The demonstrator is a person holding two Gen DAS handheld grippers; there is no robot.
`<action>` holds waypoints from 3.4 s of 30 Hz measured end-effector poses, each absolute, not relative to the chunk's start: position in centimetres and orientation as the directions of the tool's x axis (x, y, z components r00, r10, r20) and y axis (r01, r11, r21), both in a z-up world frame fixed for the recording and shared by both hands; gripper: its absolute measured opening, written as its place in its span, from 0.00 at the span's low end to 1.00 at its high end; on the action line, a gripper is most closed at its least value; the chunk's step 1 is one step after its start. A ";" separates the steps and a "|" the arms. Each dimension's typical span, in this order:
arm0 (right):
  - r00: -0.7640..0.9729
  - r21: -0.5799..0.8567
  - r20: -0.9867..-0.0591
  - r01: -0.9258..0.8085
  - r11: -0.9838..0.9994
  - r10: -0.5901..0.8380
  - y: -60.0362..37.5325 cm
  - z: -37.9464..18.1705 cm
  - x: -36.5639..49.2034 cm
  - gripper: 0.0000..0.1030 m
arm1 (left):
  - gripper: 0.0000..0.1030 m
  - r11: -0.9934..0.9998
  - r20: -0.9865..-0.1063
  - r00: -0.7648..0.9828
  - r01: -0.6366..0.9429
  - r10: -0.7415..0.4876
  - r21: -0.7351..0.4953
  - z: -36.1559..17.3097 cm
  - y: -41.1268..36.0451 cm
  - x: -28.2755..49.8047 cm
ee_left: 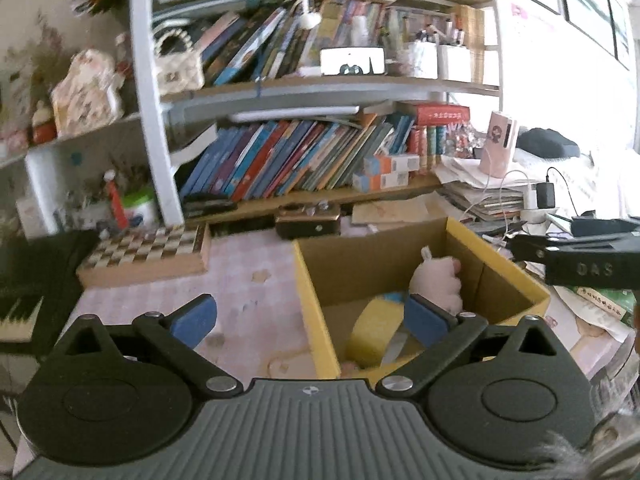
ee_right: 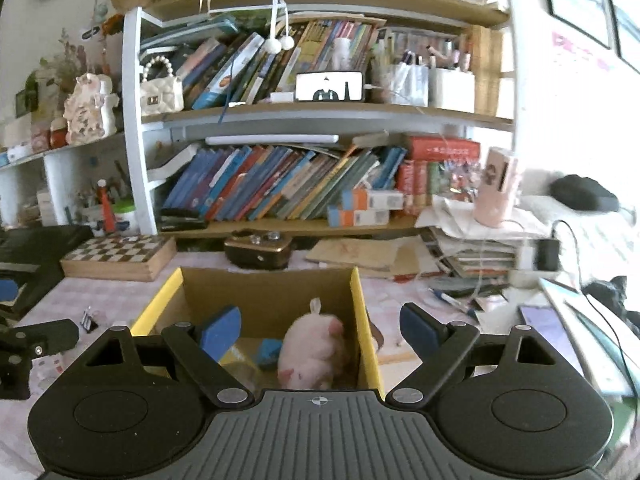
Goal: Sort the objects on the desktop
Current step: 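Withdraw both tools from the yellow box back toward the table, then grasp the white spray bottle with the left gripper while the right gripper grasps the small white box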
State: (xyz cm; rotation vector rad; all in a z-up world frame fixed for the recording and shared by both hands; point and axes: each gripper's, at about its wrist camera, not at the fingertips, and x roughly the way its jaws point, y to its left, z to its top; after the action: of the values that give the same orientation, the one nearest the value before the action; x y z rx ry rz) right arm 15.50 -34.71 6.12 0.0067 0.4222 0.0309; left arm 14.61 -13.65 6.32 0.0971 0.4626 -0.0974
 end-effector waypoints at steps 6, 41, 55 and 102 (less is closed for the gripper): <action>0.901 0.037 -0.434 0.038 0.999 -0.018 -32.6 4.9 12.3 0.86 | 0.98 0.995 -0.466 0.882 0.090 -0.061 0.039 5.2 -10.8 12.0; 0.747 0.113 -0.665 0.082 0.990 0.014 -20.4 -1.5 1.0 0.86 | 1.00 0.982 -0.648 0.755 0.181 -0.104 0.053 -1.0 -1.4 1.8; 0.738 0.107 -0.668 -0.038 0.994 0.101 -15.9 -1.6 0.9 0.86 | 1.00 0.995 -0.640 0.767 0.090 -0.036 0.051 -0.9 2.8 -0.2; 0.678 0.074 -0.688 -0.289 0.954 0.259 -9.6 -2.4 13.6 0.86 | 0.98 0.995 -0.653 0.754 -0.101 0.066 -0.016 -2.0 8.9 11.1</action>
State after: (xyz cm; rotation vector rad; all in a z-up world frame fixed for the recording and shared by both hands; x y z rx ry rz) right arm 13.65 -9.63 -2.44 -0.0417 0.7667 0.3082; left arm 11.12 8.93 -2.02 -0.0515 0.7103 0.0909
